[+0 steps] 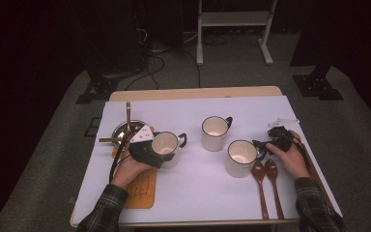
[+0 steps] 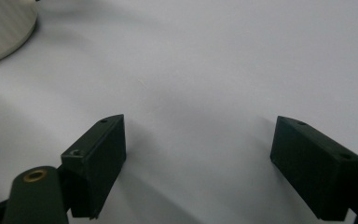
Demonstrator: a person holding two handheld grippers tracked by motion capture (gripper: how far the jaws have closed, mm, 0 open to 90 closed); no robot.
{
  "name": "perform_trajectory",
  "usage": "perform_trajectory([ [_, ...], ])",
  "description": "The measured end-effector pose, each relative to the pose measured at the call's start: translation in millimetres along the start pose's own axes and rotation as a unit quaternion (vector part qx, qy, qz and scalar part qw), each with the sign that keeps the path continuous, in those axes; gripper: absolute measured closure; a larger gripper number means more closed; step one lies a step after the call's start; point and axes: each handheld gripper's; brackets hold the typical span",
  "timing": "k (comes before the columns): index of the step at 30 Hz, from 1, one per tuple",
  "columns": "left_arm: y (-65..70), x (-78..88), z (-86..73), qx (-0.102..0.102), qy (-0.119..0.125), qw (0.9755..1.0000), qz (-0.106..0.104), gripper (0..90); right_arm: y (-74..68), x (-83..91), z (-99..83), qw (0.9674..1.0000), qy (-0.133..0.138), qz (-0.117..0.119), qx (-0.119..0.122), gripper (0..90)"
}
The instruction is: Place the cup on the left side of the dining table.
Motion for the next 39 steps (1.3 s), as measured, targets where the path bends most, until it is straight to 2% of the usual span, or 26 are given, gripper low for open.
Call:
perform_trajectory([
  [22,1.1,16.8,-5.1,0.006,0.001,1.0000,0.004,0.0,0.0,0.0,0.0,1.0000,0.000,0.000,0.000,16.7],
  [39,4.1,40.4,-15.1,0.013,-0.001,0.9997,0.019,0.0,0.0,0.0,0.0,1.0000,0.000,0.000,0.000,16.7],
])
Point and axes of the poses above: each handheld gripper's, and its own axes: x roughly backward along the jaws, z roughly out of its top, y roughly to its right, and after that the axes turned 3 degrees about -y, right-handed
